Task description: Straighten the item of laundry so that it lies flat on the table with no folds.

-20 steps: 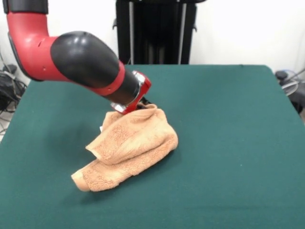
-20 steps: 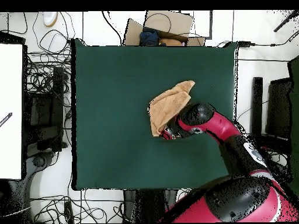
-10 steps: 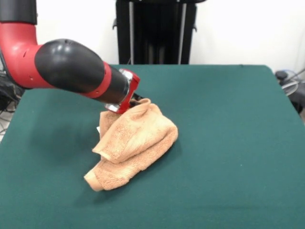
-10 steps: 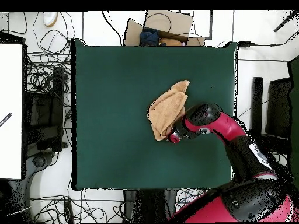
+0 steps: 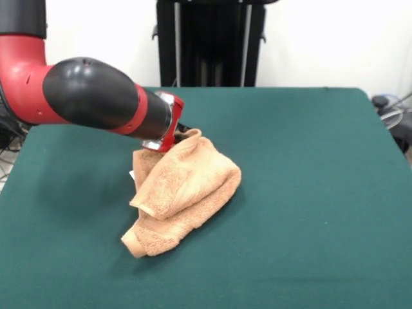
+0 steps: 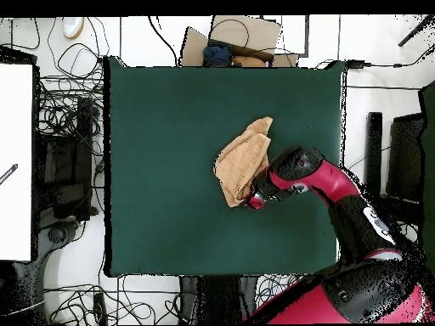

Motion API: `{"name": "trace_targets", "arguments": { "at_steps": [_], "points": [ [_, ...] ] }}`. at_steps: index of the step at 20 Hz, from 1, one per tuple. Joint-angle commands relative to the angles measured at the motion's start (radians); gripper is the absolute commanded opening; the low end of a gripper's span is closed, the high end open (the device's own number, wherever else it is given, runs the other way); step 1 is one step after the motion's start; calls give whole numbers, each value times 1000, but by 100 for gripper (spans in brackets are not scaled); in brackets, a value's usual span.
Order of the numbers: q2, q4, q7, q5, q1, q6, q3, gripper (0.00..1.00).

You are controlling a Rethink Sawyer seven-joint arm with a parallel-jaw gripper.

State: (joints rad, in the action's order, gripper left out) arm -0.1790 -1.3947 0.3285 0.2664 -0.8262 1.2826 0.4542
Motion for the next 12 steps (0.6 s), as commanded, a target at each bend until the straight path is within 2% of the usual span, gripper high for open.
{"name": "trace_targets", "arguments": {
  "at_steps": [1, 12],
  "points": [
    [16, 63, -183, 103, -11, 97, 51, 0],
    [38, 110, -278, 140, -69, 191, 84, 0]
  ]
}}
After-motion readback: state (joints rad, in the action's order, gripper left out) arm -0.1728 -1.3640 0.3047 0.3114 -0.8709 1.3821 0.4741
